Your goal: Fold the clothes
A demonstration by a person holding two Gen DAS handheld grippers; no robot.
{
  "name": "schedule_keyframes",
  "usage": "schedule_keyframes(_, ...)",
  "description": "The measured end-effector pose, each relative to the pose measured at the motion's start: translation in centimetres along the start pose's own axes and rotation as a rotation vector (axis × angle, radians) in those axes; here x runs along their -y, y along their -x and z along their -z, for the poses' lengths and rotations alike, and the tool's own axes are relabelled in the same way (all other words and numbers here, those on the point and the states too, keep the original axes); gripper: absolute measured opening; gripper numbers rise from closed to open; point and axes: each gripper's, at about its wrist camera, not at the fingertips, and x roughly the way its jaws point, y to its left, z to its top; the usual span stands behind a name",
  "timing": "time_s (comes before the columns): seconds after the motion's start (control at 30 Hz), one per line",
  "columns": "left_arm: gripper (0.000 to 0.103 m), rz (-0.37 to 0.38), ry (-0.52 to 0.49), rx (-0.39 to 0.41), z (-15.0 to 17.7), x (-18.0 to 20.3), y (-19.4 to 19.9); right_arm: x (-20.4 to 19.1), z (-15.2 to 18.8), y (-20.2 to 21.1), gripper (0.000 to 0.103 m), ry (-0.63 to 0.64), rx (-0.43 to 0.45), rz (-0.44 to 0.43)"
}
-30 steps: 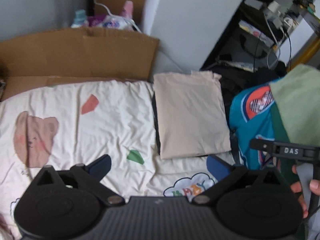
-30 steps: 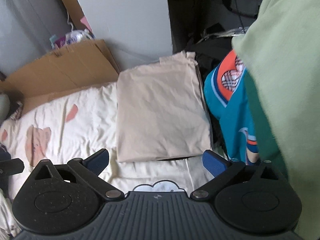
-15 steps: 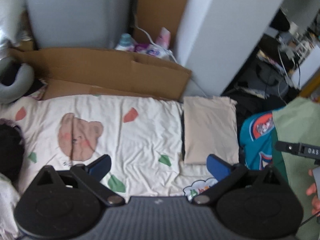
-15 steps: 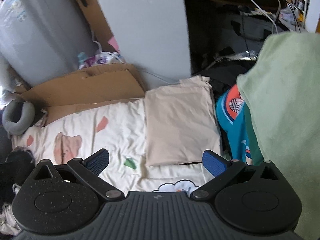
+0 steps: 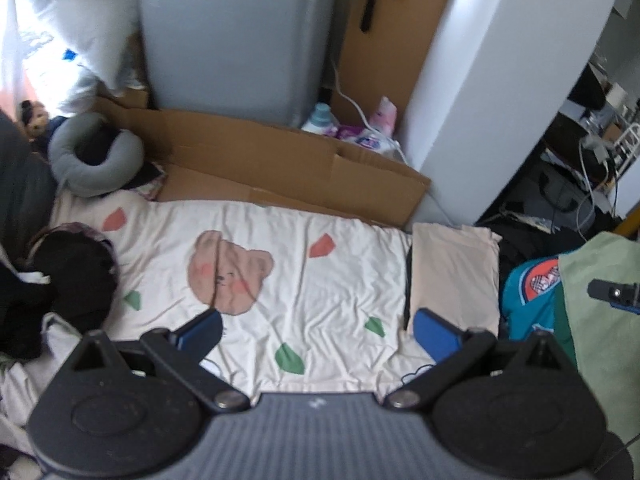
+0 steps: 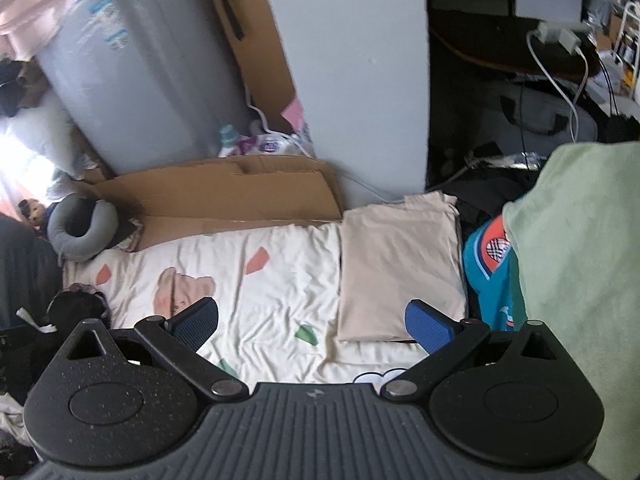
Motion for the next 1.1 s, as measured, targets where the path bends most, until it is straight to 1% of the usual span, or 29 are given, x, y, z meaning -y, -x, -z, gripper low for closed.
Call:
schedule_keyframes(0.1,0.102,-0.004,-0.003,0.016,0.4,-0.9,2.1,-1.3,0.3,1.3,0.103,0.016,0.01,-0.012)
schedule_keyframes(0.3,0.103,-0.036,-0.01,0.058,1.0,-2.3,6.4,-3.7,1.1,3.5,0.103,0.066,0.022,-0.025)
schedule_keyframes(0.47,0.103,-0.062,-0.003,0.094,2.5,-3.2,8.5,-4.6,2.2,4.3,0.103,0.09,0.022,-0.028)
schedule_keyframes(0.57,0.103,-0.075,0.002,0.105,4.0,-3.5,8.9,-5.0,3.1,4.2,0.103,0.108,0.005,-0.034)
schedule_keyframes(0.8,0.103,-0.132,0.059,0.139,7.0,-4.4,9.2,-6.5,4.6,3.9,0.103,0.162,0.005,-0.004)
schedule_keyframes(0.87,0.103,-0.154,0.069,0.139,7.6,-4.7,8.9,-7.0,5.2,3.5,0.103,0.173,0.003,0.0)
schedule_keyframes(1.0,0.103,-0.165,0.13,0.124,9.1,-5.6,7.6,-8.1,6.7,2.5,0.103,0.196,-0.023,-0.002)
schedule_keyframes(1.1,0.103,-0.196,0.16,0.115,10.3,-5.9,6.4,-9.2,7.7,1.8,0.103,0.218,-0.047,-0.007)
